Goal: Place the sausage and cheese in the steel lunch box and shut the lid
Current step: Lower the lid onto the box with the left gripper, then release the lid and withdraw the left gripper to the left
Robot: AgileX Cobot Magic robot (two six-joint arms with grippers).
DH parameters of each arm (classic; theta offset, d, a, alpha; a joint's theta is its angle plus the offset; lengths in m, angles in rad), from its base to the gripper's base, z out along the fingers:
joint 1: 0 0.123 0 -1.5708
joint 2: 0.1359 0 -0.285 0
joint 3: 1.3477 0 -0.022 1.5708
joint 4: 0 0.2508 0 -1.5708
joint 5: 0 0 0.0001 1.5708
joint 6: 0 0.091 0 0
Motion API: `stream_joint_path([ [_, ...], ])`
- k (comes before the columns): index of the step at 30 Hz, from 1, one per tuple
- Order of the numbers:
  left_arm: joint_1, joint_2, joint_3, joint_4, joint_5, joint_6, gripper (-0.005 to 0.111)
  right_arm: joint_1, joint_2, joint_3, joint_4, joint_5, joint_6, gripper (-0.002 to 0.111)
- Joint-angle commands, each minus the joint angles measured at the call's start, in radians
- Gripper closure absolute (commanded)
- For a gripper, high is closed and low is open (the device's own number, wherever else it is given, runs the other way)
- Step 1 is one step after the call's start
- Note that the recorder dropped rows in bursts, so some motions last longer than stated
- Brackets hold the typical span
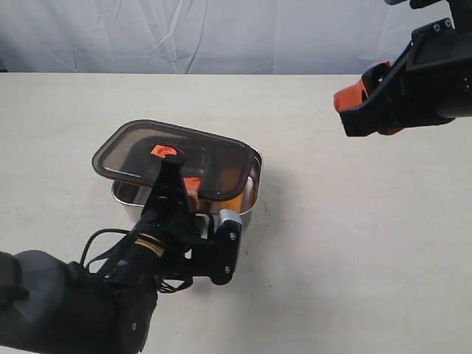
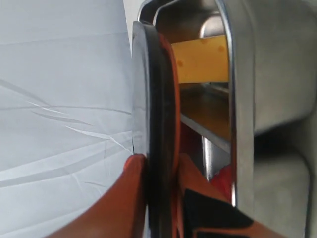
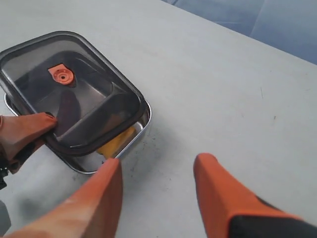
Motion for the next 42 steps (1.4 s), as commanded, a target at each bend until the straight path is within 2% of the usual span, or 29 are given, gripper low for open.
stream_joint_path([
  [1,-0.03,0.008,0.002,0.016,0.016,-0.01,0.107,0.001,-0.006,-0.002,-0.004,-0.002,0.001,0.062],
  [11,-0.049,0.008,0.002,0.001,0.011,-0.023,0.104,0.001,-0.006,-0.002,-0.005,0.019,0.001,0.062],
  [14,-0.049,0.008,0.002,0.001,0.011,-0.04,0.094,0.001,-0.006,-0.002,-0.005,0.019,0.001,0.062],
  [18,-0.049,0.004,0.002,0.001,0.011,-0.043,0.071,0.001,-0.006,-0.002,-0.005,0.019,0.001,0.062],
  [22,-0.049,-0.01,0.002,0.001,-0.032,-0.086,0.058,0.001,-0.006,-0.002,-0.005,0.019,0.001,0.062],
  [26,-0.049,-0.038,0.002,0.011,-0.076,-0.086,0.056,0.001,-0.006,-0.002,-0.005,0.019,0.001,0.062],
  [32,-0.049,-0.078,0.002,0.009,-0.062,-0.086,0.055,0.001,-0.006,-0.002,-0.005,0.019,0.001,0.062],
  [37,-0.049,-0.094,0.002,-0.015,0.031,-0.086,0.055,0.001,-0.006,-0.002,-0.005,0.019,0.001,0.062],
  [42,-0.049,-0.094,0.002,-0.063,0.043,-0.086,0.055,0.001,-0.006,-0.002,-0.005,0.019,0.001,0.062],
])
